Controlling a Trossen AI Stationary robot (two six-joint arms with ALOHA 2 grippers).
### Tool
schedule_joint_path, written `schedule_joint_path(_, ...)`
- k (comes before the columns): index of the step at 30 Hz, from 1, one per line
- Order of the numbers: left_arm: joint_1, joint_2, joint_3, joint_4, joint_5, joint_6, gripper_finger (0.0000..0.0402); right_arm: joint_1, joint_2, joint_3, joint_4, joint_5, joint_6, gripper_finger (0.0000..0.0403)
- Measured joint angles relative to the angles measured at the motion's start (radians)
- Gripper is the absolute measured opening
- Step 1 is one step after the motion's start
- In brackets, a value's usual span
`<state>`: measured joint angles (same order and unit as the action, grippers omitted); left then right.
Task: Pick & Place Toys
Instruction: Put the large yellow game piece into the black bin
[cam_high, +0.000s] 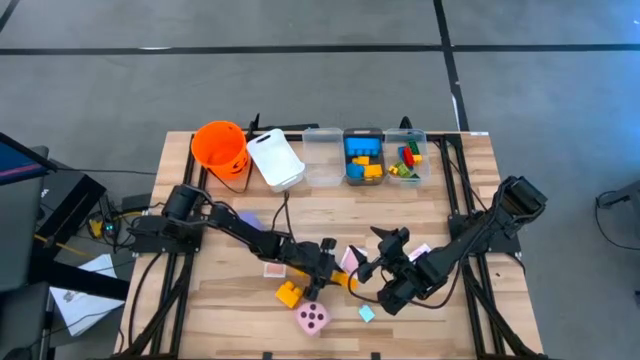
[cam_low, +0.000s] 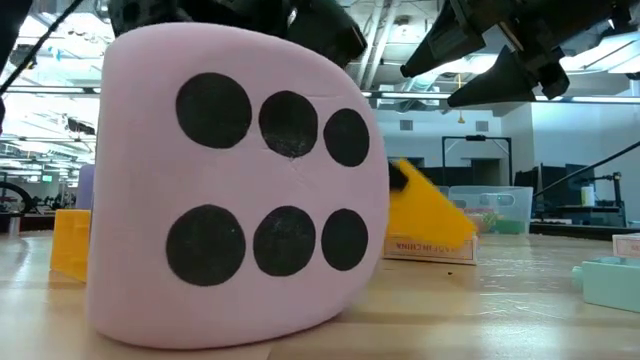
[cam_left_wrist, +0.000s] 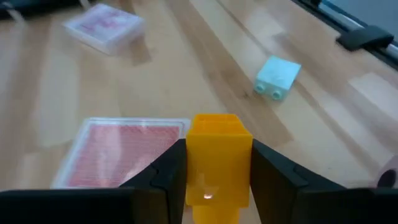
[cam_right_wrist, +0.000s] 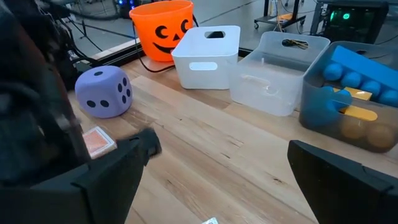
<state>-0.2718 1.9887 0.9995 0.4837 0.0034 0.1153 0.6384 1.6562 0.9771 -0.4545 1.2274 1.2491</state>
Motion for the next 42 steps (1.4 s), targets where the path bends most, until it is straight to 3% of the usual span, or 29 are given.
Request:
schedule_joint_path(4,0.001,-0.104,0.001,-0.096,-0.09,0.001,0.0129,0.0,0.0,0.0,0.016,0.001,0.012,0.0384)
schedule_joint_path(8,0.016,-0.226,0.0,-0.258,-0.304,0.049,0.0129,0.004,0.0,0.0,0.065,0.013,-0.056,0.0384)
schedule_joint_path(12,0.085,-0.311,-0.015,-0.263,-0.458,0.071,0.0129,0.01,0.0,0.004,0.153,0.033,-0.169,0.0384)
schedule_joint_path(18,0.29,-0.333,-0.016,-0.148,-0.429,0.069,0.0129,0.017,0.0,0.047,0.271,0.03,-0.388,0.0384)
schedule_joint_path(24,0.5,-0.278,-0.016,0.084,-0.194,0.004,0.0129,0.023,0.0,0.05,0.392,0.027,-0.538,0.0384)
schedule_joint_path(32,0.559,-0.092,0.134,0.122,-0.048,0.012,0.0129,0.009,0.0,0.05,0.381,0.026,-0.552,0.0384)
schedule_joint_path(37,0.56,0.021,0.268,0.12,-0.156,0.04,0.014,0.001,0.0,0.05,0.378,-0.013,-0.551,0.0384)
schedule_joint_path(42,0.566,0.036,0.293,0.108,-0.297,0.061,0.0248,0.003,0.0,0.05,0.377,-0.034,-0.551,0.0384)
